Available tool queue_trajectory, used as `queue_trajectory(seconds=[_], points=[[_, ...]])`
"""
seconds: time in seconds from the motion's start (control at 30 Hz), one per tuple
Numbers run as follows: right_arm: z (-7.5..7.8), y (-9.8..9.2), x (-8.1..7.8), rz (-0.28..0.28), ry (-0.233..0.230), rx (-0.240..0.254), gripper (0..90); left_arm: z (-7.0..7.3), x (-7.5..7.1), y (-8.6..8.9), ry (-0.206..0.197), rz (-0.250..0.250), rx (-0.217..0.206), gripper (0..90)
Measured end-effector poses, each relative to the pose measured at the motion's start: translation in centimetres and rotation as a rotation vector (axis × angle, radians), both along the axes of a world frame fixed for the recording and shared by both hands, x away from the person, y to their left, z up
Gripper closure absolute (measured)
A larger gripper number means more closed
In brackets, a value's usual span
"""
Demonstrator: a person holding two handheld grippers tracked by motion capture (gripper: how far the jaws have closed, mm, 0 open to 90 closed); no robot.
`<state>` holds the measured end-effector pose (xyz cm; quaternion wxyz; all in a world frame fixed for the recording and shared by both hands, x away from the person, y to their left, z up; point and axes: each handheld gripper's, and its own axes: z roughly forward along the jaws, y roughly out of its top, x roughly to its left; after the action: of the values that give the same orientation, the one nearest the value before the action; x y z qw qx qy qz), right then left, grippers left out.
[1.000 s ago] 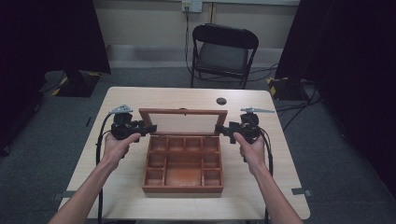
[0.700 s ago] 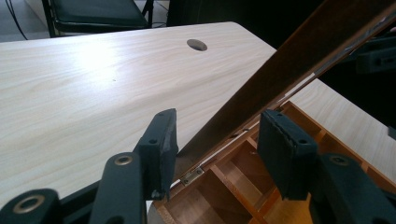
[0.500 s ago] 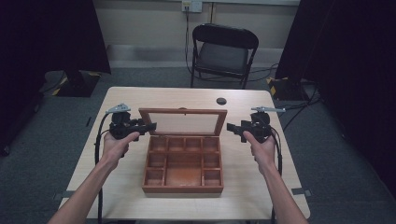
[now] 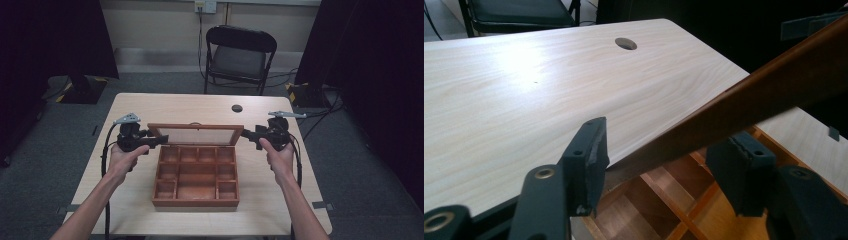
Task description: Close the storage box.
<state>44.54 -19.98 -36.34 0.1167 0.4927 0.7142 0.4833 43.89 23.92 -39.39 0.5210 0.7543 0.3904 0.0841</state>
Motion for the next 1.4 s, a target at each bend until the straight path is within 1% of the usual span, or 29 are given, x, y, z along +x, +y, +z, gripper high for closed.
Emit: queue_trajectory(seconds=[0.07, 0.1, 0.17, 0.2, 0.27, 0.4, 0.47, 0.5, 0.57, 0.6, 0.7, 0.73, 0.87, 0.9, 0.93, 0.97, 1.07, 1.13, 1.17, 1.23, 1.37, 1.4], points=[[-0.1, 0.0, 0.0, -0.003, 0.007, 0.003, 28.0, -0.2, -0.3, 0.0, -0.001, -0.001, -0.006, 39.5], [-0.1, -0.1, 0.0, -0.005, 0.014, 0.015, 27.9, -0.2, -0.4, -0.1, -0.004, -0.011, 0.000, 38.7], [-0.2, -0.1, 0.1, 0.005, 0.021, 0.029, 27.0, -0.2, -0.6, -0.2, -0.004, -0.012, 0.009, 36.9], [-0.2, 0.0, 0.1, 0.008, 0.021, 0.029, 27.1, -0.2, -0.7, -0.3, -0.008, -0.008, 0.009, 36.4], [-0.1, 0.2, 0.0, 0.016, 0.019, 0.027, 27.1, -0.1, -0.9, -0.5, -0.006, -0.018, 0.010, 33.6], [0.2, 0.9, -0.1, 0.049, 0.018, 0.023, 27.0, 0.2, -1.6, -0.6, -0.015, -0.027, 0.007, 27.7], [0.4, 1.2, -0.2, 0.053, 0.024, 0.004, 27.1, 0.3, -1.9, -0.5, -0.022, -0.026, 0.001, 25.3], [0.5, 1.3, -0.3, 0.052, 0.028, -0.003, 27.6, 0.3, -2.1, -0.4, -0.026, -0.030, -0.009, 23.6], [0.6, 1.4, -0.5, 0.070, 0.031, 0.002, 29.4, 0.4, -2.4, -0.3, -0.038, -0.024, -0.017, 22.4], [0.7, 1.4, -0.5, 0.065, 0.032, 0.001, 28.4, 0.5, -2.5, -0.3, -0.041, -0.020, -0.011, 21.9], [1.1, 1.2, -0.7, 0.082, 0.024, 0.015, 27.7, 0.5, -2.8, -0.4, -0.040, -0.015, -0.002, 19.4], [1.3, 1.1, -0.8, 0.093, 0.012, 0.026, 27.7, 0.4, -2.9, -0.3, -0.038, -0.020, 0.003, 18.5], [1.9, 1.1, -1.2, 0.136, -0.011, 0.038, 28.0, 0.0, -3.4, -0.4, -0.029, -0.033, 0.020, 16.4], [2.1, 1.2, -1.3, 0.145, -0.009, 0.037, 30.1, 0.0, -3.5, -0.4, -0.028, -0.037, 0.029, 16.2], [2.2, 1.3, -1.3, 0.162, -0.009, 0.038, 35.1, -0.1, -3.7, -0.4, -0.025, -0.047, 0.036, 16.2], [2.4, 1.5, -1.6, 0.198, -0.017, 0.044, 36.8, -0.2, -3.8, -0.4, -0.027, -0.048, 0.043, 15.8], [2.8, 2.4, -1.9, 0.245, -0.021, 0.046, 36.9, -0.4, -4.1, -0.6, -0.033, -0.048, 0.050, 16.4], [3.1, 3.2, -2.1, 0.280, -0.019, 0.043, 38.2, -0.5, -4.2, -0.6, -0.033, -0.047, 0.044, 16.5], [3.2, 3.6, -2.2, 0.297, -0.018, 0.042, 40.4, -0.6, -4.2, -0.6, -0.034, -0.050, 0.048, 16.5], [3.4, 4.2, -2.4, 0.329, -0.022, 0.040, 41.8, -0.6, -4.3, -0.5, -0.034, -0.051, 0.054, 16.5], [4.0, 5.5, -3.0, 0.383, -0.026, 0.020, 48.6, -0.8, -4.7, -0.3, -0.038, -0.050, 0.060, 16.5], [4.1, 5.8, -3.1, 0.401, -0.024, 0.014, 51.2, -0.9, -4.9, -0.3, -0.038, -0.054, 0.071, 16.5]])
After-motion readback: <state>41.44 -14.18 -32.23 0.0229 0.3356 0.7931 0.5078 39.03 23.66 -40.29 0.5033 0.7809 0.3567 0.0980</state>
